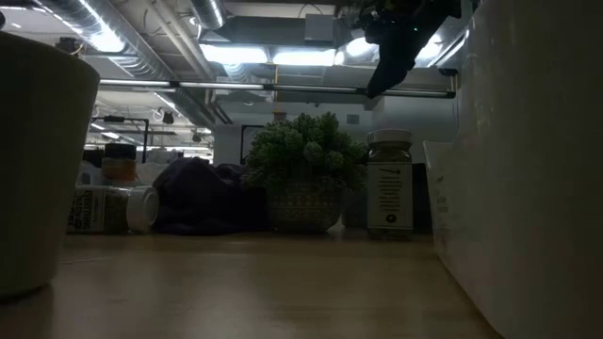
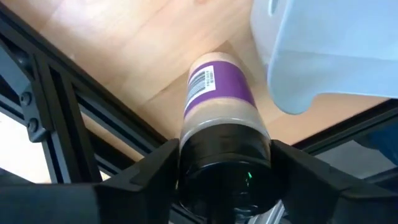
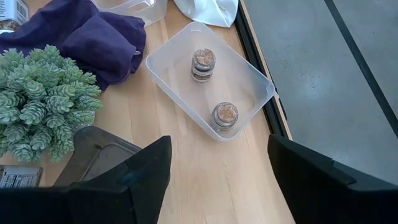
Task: Sort spices by type
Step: Put the black seasoning bottle into the left transparent bin
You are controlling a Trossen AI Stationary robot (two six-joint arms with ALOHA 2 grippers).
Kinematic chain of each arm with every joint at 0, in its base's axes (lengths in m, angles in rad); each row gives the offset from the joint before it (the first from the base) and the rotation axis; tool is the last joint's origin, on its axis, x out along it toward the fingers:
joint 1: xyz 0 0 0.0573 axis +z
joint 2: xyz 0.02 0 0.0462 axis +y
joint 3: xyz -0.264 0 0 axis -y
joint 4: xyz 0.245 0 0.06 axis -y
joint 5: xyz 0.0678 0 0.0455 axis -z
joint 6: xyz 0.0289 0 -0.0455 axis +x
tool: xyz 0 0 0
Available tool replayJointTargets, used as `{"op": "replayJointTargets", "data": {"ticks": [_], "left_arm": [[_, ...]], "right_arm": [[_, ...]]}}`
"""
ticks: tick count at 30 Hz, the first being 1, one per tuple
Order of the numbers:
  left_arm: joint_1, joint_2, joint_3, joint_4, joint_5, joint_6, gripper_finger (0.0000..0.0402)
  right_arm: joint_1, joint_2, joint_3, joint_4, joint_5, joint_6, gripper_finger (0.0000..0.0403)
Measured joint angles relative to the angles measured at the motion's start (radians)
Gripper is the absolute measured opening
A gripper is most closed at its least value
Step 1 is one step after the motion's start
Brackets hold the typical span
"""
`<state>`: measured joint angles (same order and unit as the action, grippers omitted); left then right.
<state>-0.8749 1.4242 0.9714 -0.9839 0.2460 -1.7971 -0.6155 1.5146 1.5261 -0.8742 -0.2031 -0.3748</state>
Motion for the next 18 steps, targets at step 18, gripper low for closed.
{"op": "replayJointTargets", "data": {"ticks": [18], "left_arm": [[0.029, -0.079, 0.0, -0.01, 0.032, 0.013, 0.0187]], "right_arm": [[0.0, 0.0, 0.0, 0.003, 0.0, 0.0, 0.0266]]}}
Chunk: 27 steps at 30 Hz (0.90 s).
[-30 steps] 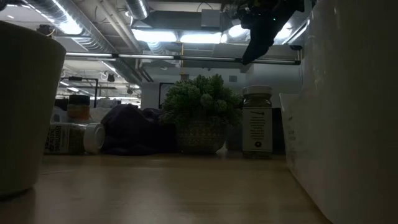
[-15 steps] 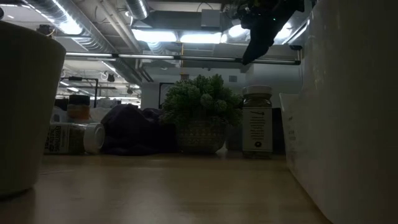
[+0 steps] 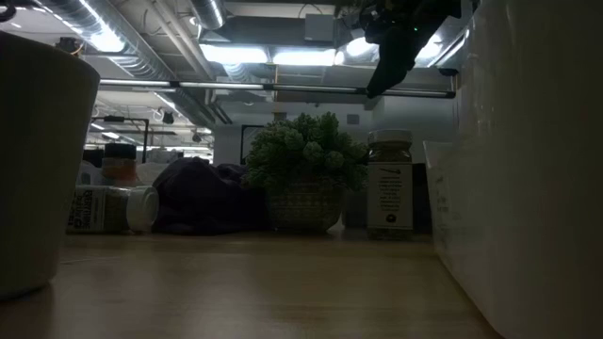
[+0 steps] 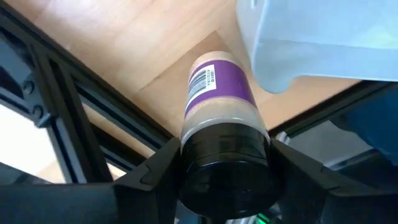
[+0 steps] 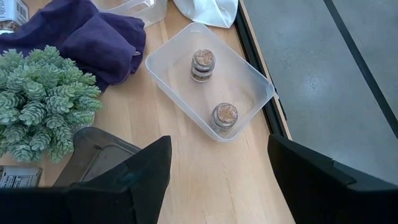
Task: Sort spices by type
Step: Put the black seasoning bottle into the left transparent bin
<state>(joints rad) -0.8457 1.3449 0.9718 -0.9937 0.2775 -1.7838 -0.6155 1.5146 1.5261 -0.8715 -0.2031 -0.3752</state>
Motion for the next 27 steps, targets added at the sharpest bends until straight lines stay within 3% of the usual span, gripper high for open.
{"op": "replayJointTargets", "data": {"ticks": [16, 19, 27], "left_arm": [[0.11, -0.348, 0.0, -0.24, -0.002, -0.068, 0.0187], [0.145, -0.416, 0.0, -0.257, -0.071, -0.067, 0.0187], [0.263, -0.518, 0.001, -0.244, -0.384, 0.024, 0.0188]], "right_arm": [[0.0, 0.0, 0.0, 0.002, 0.0, 0.0, 0.0266], [0.0, 0.0, 0.0, 0.002, 0.0, 0.0, 0.0266], [0.0, 0.0, 0.0, 0.002, 0.0, 0.0, 0.0266]]}}
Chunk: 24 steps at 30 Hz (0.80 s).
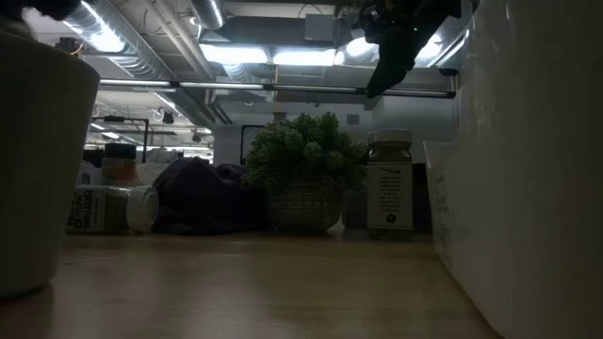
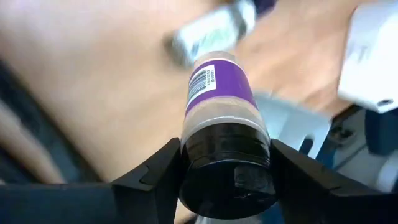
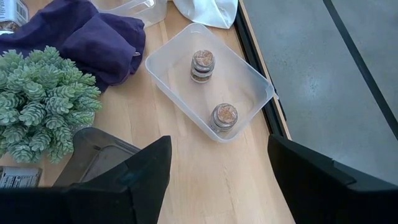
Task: Sort spices by type
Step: Put the black seasoning bottle into the left transparent bin
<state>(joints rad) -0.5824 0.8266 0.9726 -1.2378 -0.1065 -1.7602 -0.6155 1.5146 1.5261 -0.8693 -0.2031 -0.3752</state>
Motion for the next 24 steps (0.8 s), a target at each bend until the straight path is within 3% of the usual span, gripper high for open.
{"op": "replayJointTargets", "data": {"ticks": [5, 10, 17, 24], "left_arm": [[0.111, 0.01, 0.0, 0.016, -0.088, 0.128, 0.0192], [0.245, 0.026, 0.0, 0.134, -0.14, 0.329, 0.0191], [0.469, 0.059, 0.001, 0.233, -0.136, 0.595, 0.0195], [0.71, 0.125, 0.026, 0.249, -0.016, 0.864, 0.0197]], "right_arm": [[0.0, 0.0, 0.0, 0.005, 0.0, 0.0, 0.0266], [0.0, 0.0, 0.0, 0.007, 0.0, 0.0, 0.0266], [0.0, 0.0, 0.0, 0.007, 0.0, 0.0, 0.0266], [0.0, 0.0, 0.0, 0.007, 0.0, 0.0, 0.0266]]}}
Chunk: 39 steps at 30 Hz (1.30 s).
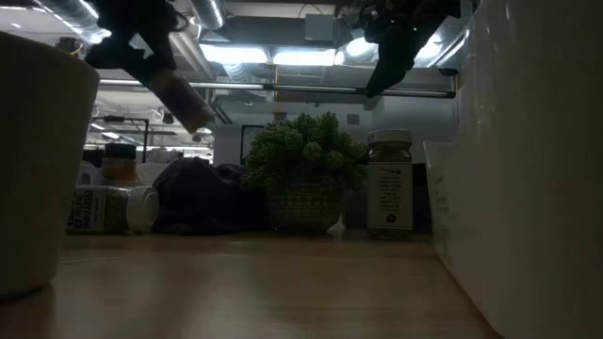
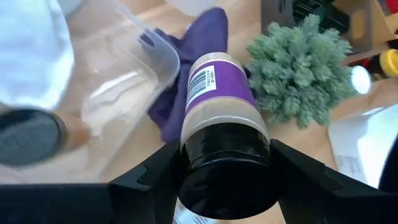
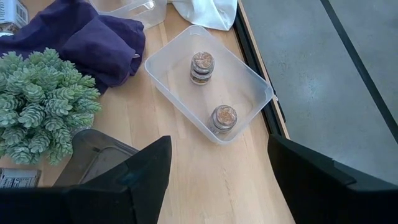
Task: Sort spices by type
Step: Put the black seasoning bottle into the left transparent bin
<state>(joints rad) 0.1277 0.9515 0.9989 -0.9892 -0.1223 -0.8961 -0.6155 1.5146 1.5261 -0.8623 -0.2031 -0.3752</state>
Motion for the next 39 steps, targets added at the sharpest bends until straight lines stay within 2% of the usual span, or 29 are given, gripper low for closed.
{"op": "replayJointTargets", "data": {"ticks": [4, 9, 16, 22, 28, 34, 39], "left_arm": [[0.121, 0.061, 0.051, -0.04, 0.063, 0.131, 0.0197], [0.255, 0.183, 0.153, -0.169, 0.107, 0.25, 0.0197], [0.371, 0.405, 0.308, -0.336, 0.14, 0.386, 0.0198], [0.42, 0.576, 0.35, -0.429, 0.146, 0.47, 0.0198], [0.432, 0.699, 0.35, -0.428, 0.146, 0.553, 0.0198], [0.431, 0.766, 0.35, -0.396, 0.146, 0.594, 0.0198], [0.431, 0.775, 0.35, -0.355, 0.146, 0.619, 0.0203]], "right_arm": [[0.0, 0.0, 0.0, 0.0, 0.0, 0.0, 0.0266], [0.0, 0.0, 0.0, 0.0, 0.0, 0.0, 0.0266], [0.0, 0.0, 0.0, 0.0, 0.0, 0.0, 0.0266], [0.0, 0.0, -0.017, 0.001, 0.0, 0.0, 0.0266], [0.0, 0.0, -0.07, 0.003, 0.0, -0.018, 0.0266], [0.0, 0.0, -0.103, 0.023, 0.0, -0.025, 0.0266], [0.0, 0.0, -0.104, 0.044, 0.0, -0.026, 0.0266]]}}
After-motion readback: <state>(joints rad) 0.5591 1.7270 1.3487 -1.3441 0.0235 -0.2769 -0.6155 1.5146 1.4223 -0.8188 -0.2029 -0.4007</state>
